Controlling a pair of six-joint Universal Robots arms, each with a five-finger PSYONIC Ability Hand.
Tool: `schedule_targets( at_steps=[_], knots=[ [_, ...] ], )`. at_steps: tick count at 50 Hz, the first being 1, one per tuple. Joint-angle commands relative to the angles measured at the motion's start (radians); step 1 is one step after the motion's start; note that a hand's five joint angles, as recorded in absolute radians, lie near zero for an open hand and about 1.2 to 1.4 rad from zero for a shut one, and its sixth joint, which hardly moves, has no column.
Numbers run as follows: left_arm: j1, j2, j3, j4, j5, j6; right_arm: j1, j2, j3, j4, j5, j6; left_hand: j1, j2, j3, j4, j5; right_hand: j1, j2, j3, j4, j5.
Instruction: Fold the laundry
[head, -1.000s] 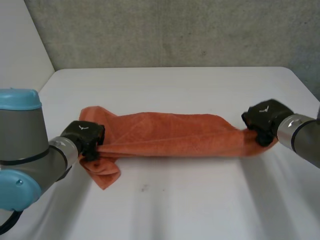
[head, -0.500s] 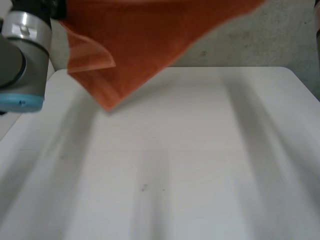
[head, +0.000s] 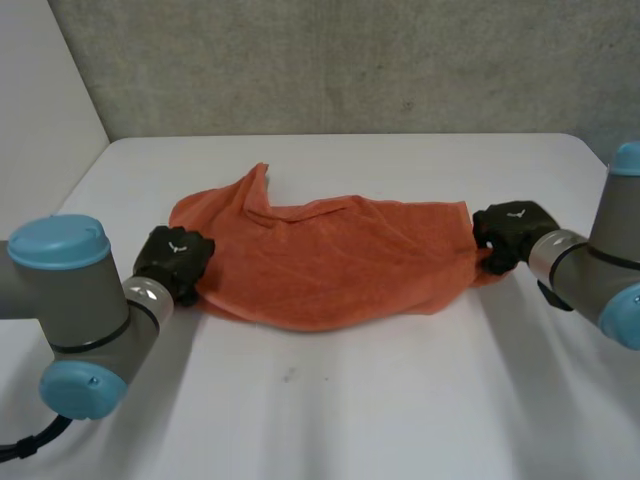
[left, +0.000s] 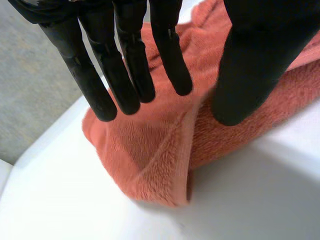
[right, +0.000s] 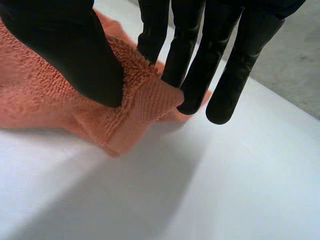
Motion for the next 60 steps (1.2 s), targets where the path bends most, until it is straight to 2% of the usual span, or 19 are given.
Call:
schedule_targets(
  at_steps=[1, 11, 20, 28, 40, 48, 60],
  knots=[
    [0.001, -0.019, -0.008, 0.006, -0.004, -0.002, -0.049, -0.077, 0.008, -0.010, -0.003, 0.010, -0.147, -0.155, -0.158, -0.154, -0.155, 0.429, 0.220, 0.218, 0.203, 0.266],
    [0.003, -0.022, -0.012, 0.012, -0.004, -0.002, -0.141, -0.079, 0.007, -0.039, 0.003, 0.007, -0.326, -0.334, -0.337, -0.333, -0.335, 0.429, 0.220, 0.218, 0.203, 0.266],
    [0.006, -0.057, -0.006, 0.032, -0.006, -0.002, -0.149, -0.074, 0.008, -0.042, 0.003, 0.005, -0.326, -0.334, -0.337, -0.333, -0.335, 0.429, 0.220, 0.218, 0.203, 0.266],
    [0.006, -0.071, -0.009, 0.103, -0.001, -0.011, -0.139, -0.070, 0.022, -0.045, 0.001, 0.008, -0.250, -0.258, -0.261, -0.257, -0.258, 0.429, 0.220, 0.218, 0.203, 0.266],
    [-0.002, -0.045, -0.014, 0.056, -0.004, -0.052, -0.138, -0.065, 0.028, -0.048, 0.001, 0.005, -0.267, -0.275, -0.278, -0.274, -0.276, 0.429, 0.220, 0.218, 0.203, 0.266],
    [-0.002, -0.042, -0.012, -0.026, 0.051, -0.072, -0.136, -0.062, 0.028, -0.048, 0.003, -0.002, -0.270, -0.278, -0.281, -0.277, -0.279, 0.429, 0.220, 0.218, 0.203, 0.266],
    [0.000, -0.072, 0.037, -0.026, 0.063, -0.078, -0.136, -0.059, 0.031, -0.048, 0.003, -0.005, -0.209, -0.217, -0.220, -0.216, -0.218, 0.429, 0.220, 0.218, 0.203, 0.266]
  ],
)
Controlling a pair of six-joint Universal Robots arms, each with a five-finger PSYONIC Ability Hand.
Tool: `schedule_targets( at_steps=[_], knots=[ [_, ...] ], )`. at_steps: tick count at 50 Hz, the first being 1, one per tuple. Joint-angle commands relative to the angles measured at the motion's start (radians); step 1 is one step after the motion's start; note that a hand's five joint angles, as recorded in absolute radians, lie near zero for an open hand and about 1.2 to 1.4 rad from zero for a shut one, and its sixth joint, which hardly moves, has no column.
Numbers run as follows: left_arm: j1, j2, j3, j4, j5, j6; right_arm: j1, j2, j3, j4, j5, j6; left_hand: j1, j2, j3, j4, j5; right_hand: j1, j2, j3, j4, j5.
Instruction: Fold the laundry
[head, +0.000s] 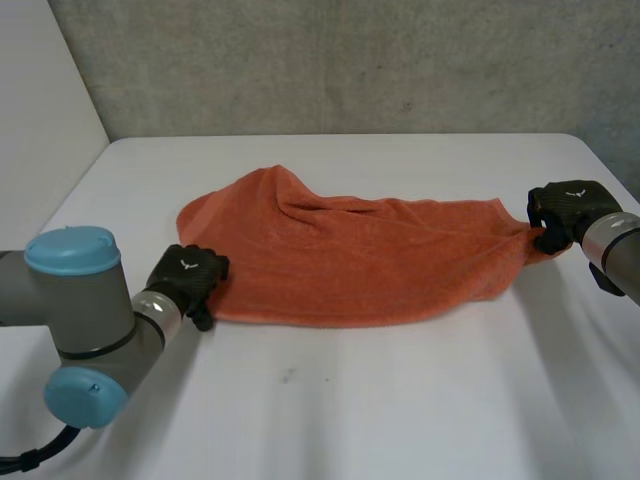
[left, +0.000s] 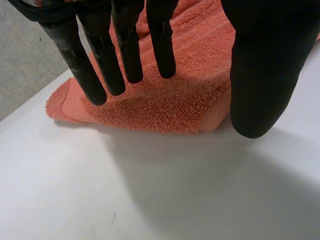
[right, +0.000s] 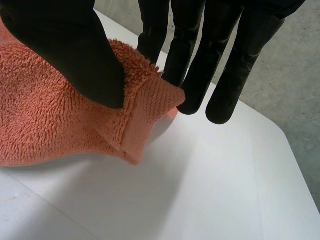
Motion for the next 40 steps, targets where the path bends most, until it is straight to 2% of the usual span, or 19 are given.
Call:
schedule_targets(
  at_steps=[1, 2, 3, 6, 7, 8, 14, 18, 19, 22, 23, 24, 27, 28, 30, 33, 40],
  knots=[
    [0.001, -0.025, 0.037, 0.005, 0.002, -0.002, 0.000, 0.002, 0.003, 0.000, 0.000, -0.002, 0.137, 0.139, 0.139, 0.136, 0.134, 0.429, 0.220, 0.218, 0.203, 0.266],
    [0.001, -0.032, 0.043, 0.007, 0.002, -0.002, 0.000, 0.002, 0.003, 0.000, 0.000, -0.002, 0.163, 0.166, 0.165, 0.162, 0.160, 0.429, 0.220, 0.218, 0.203, 0.266],
    [0.001, -0.048, 0.063, 0.007, 0.002, -0.008, 0.000, 0.003, 0.003, 0.000, 0.000, -0.002, 0.289, 0.291, 0.291, 0.287, 0.286, 0.429, 0.220, 0.218, 0.203, 0.266],
    [0.001, -0.051, 0.070, 0.007, 0.001, -0.012, 0.000, 0.006, 0.003, 0.000, 0.000, -0.002, 0.366, 0.368, 0.368, 0.365, 0.363, 0.429, 0.220, 0.218, 0.203, 0.266],
    [0.003, -0.062, 0.095, 0.007, 0.001, -0.034, 0.000, 0.006, 0.003, 0.000, 0.000, -0.002, 0.802, 0.804, 0.804, 0.801, 0.799, 0.429, 0.220, 0.218, 0.203, 0.266],
    [0.003, -0.062, 0.100, 0.007, 0.001, -0.040, 0.000, 0.006, 0.003, 0.000, 0.000, -0.002, 0.873, 0.875, 0.875, 0.872, 0.870, 0.429, 0.220, 0.218, 0.203, 0.266],
    [0.015, -0.010, 0.106, 0.005, -0.034, -0.046, -0.005, -0.006, -0.006, 0.008, 0.000, -0.006, 0.874, 0.876, 0.876, 0.872, 0.871, 0.429, 0.220, 0.218, 0.203, 0.266],
    [0.016, 0.149, 0.051, -0.002, -0.061, -0.043, -0.006, -0.021, -0.015, 0.025, 0.000, -0.026, 0.874, 0.876, 0.876, 0.872, 0.871, 0.429, 0.220, 0.218, 0.203, 0.266],
    [0.016, 0.150, 0.050, -0.002, -0.061, -0.043, -0.006, -0.070, -0.018, 0.085, 0.002, -0.104, 0.874, 0.876, 0.876, 0.872, 0.871, 0.429, 0.220, 0.218, 0.203, 0.266],
    [0.001, 0.269, -0.008, -0.009, -0.061, -0.032, -0.008, -0.100, -0.020, 0.135, 0.002, -0.160, 0.874, 0.876, 0.876, 0.872, 0.871, 0.429, 0.220, 0.218, 0.203, 0.266],
    [0.001, 0.270, -0.008, -0.009, -0.061, -0.032, -0.009, -0.128, -0.022, 0.225, 0.002, -0.245, 0.874, 0.876, 0.876, 0.872, 0.871, 0.429, 0.220, 0.218, 0.203, 0.266],
    [0.000, 0.359, -0.037, -0.016, -0.059, -0.023, -0.009, -0.138, -0.022, 0.256, 0.003, -0.270, 0.874, 0.876, 0.876, 0.872, 0.871, 0.429, 0.220, 0.218, 0.203, 0.266],
    [0.000, 0.406, -0.057, -0.030, -0.056, -0.009, -0.011, -0.147, -0.017, 0.339, 0.008, -0.344, 0.874, 0.876, 0.876, 0.872, 0.871, 0.429, 0.220, 0.218, 0.203, 0.266],
    [0.001, 0.430, -0.074, -0.063, -0.054, 0.029, -0.011, -0.147, -0.017, 0.339, 0.008, -0.344, 0.874, 0.876, 0.876, 0.872, 0.871, 0.429, 0.220, 0.218, 0.203, 0.266],
    [0.001, 0.422, -0.078, -0.090, -0.054, 0.063, -0.009, -0.147, 0.004, 0.422, 0.013, -0.405, 0.874, 0.876, 0.876, 0.872, 0.871, 0.429, 0.220, 0.218, 0.203, 0.266],
    [0.006, 0.365, -0.081, -0.130, -0.056, 0.132, 0.000, -0.135, 0.031, 0.459, 0.013, -0.421, 0.874, 0.876, 0.876, 0.872, 0.871, 0.429, 0.220, 0.218, 0.203, 0.266],
    [0.021, 0.161, -0.034, -0.139, -0.059, 0.227, 0.015, -0.043, 0.029, 0.385, 0.048, -0.421, 0.874, 0.876, 0.876, 0.872, 0.871, 0.429, 0.220, 0.218, 0.203, 0.266]
  ],
)
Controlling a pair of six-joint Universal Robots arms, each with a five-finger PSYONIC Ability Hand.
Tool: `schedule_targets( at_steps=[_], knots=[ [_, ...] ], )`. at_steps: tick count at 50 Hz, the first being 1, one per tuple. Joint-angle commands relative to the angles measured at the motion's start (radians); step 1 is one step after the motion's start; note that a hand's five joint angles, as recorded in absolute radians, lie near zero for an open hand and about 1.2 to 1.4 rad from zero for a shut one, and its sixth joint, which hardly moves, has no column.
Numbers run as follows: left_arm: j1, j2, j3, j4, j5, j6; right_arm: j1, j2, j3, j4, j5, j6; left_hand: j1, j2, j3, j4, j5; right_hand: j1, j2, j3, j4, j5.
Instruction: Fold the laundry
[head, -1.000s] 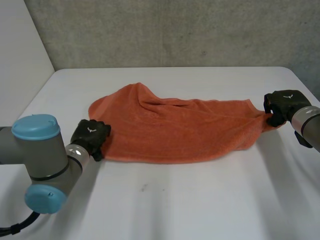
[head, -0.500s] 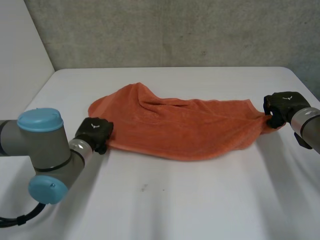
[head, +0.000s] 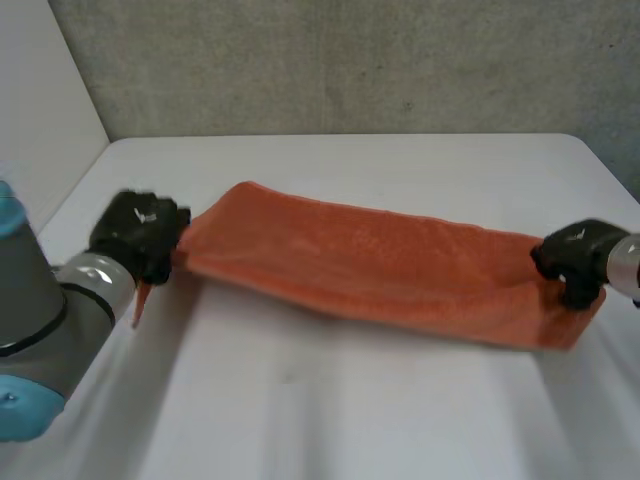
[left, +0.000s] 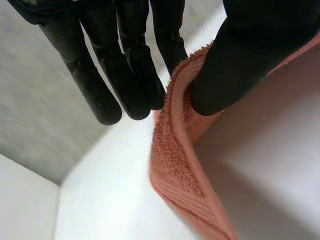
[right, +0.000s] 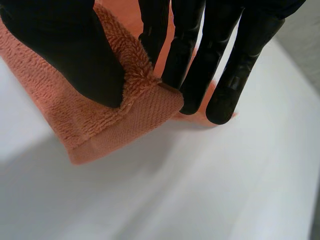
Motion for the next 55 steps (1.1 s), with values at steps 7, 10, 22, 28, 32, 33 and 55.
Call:
schedule_targets(
  at_steps=[7, 10, 22, 28, 32, 33, 55],
  knots=[
    [0.013, -0.352, 0.345, 0.049, -0.004, 0.114, 0.082, 0.165, -0.199, -0.244, 0.085, 0.109, 0.254, 0.199, 0.206, 0.205, 0.258, 0.429, 0.220, 0.218, 0.203, 0.266],
    [0.013, -0.352, 0.575, 0.152, -0.002, 0.114, 0.095, 0.162, -0.363, -0.365, 0.102, 0.238, 0.254, 0.199, 0.206, 0.205, 0.258, 0.429, 0.220, 0.218, 0.203, 0.266],
    [0.033, -0.230, 0.730, 0.473, 0.003, 0.107, 0.082, -0.102, -0.359, -0.606, 0.077, 0.523, 0.254, 0.199, 0.206, 0.205, 0.258, 0.429, 0.220, 0.218, 0.203, 0.266],
    [0.033, -0.193, 0.526, 0.448, 0.015, 0.102, 0.082, -0.056, -0.325, -0.453, -0.007, 0.508, 0.254, 0.199, 0.206, 0.205, 0.258, 0.429, 0.220, 0.218, 0.203, 0.266],
    [0.033, -0.191, 0.424, 0.445, 0.021, 0.100, 0.082, 0.044, -0.324, -0.330, -0.042, 0.455, 0.254, 0.199, 0.206, 0.205, 0.258, 0.429, 0.220, 0.218, 0.203, 0.266],
    [0.033, -0.191, 0.356, 0.445, 0.025, 0.100, 0.082, 0.068, -0.325, -0.305, -0.044, 0.438, 0.254, 0.199, 0.206, 0.205, 0.258, 0.429, 0.220, 0.218, 0.203, 0.266],
    [0.014, -0.283, 0.041, 0.444, 0.036, 0.099, 0.081, 0.429, -0.459, -0.156, 0.070, 0.339, 0.254, 0.199, 0.206, 0.205, 0.258, -0.551, -0.760, -0.762, -0.777, -0.715]
  ],
)
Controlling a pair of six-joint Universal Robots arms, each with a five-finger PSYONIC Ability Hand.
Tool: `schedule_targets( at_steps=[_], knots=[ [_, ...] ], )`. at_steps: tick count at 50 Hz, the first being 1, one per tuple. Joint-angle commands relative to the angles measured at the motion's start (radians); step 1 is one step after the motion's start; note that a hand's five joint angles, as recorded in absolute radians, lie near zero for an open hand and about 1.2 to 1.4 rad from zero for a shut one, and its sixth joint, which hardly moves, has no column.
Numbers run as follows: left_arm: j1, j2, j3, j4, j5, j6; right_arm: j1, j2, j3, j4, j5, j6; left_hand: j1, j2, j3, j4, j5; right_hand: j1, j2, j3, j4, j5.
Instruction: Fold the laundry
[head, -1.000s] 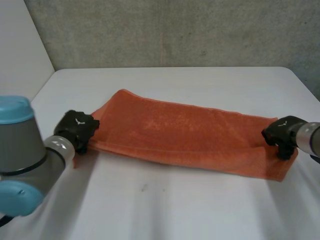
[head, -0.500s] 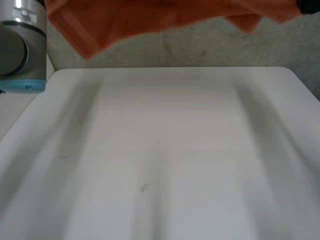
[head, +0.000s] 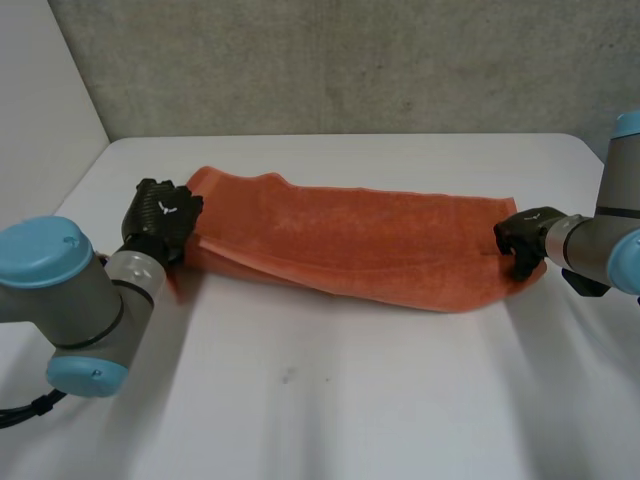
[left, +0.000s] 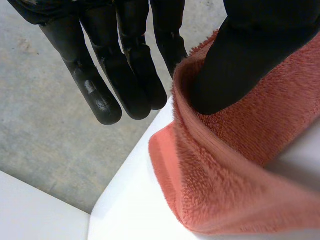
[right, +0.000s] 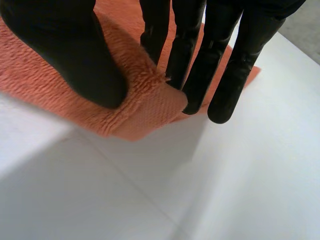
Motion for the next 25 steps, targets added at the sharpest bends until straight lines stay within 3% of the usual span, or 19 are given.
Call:
schedule_targets(
  at_steps=[1, 5, 7, 15, 25],
  knots=[
    [-0.011, 0.004, 0.000, 0.001, -0.001, -0.002, -0.001, -0.017, 0.033, -0.161, 0.027, 0.099, 0.254, 0.197, 0.203, 0.200, 0.258, -0.463, -0.621, -0.626, -0.641, -0.621],
    [-0.013, 0.002, 0.000, 0.001, -0.003, -0.002, -0.002, -0.076, 0.094, -0.212, 0.021, 0.135, 0.254, 0.197, 0.203, 0.200, 0.258, -0.492, -0.650, -0.656, -0.671, -0.651],
    [-0.011, 0.001, 0.004, 0.004, -0.004, -0.003, -0.009, -0.244, 0.245, -0.309, 0.002, 0.174, 0.254, 0.197, 0.203, 0.200, 0.258, -0.466, -0.624, -0.630, -0.645, -0.624],
    [-0.004, -0.003, 0.020, 0.004, -0.009, -0.015, -0.027, -0.497, 0.552, -0.399, -0.107, 0.179, 0.254, 0.197, 0.203, 0.200, 0.258, -0.317, -0.475, -0.480, -0.495, -0.475],
    [-0.002, -0.004, 0.030, 0.004, -0.007, -0.061, -0.025, -0.662, 0.843, -0.416, -0.210, 0.176, 0.254, 0.197, 0.203, 0.200, 0.258, -0.120, -0.278, -0.283, -0.298, -0.278]
  ],
)
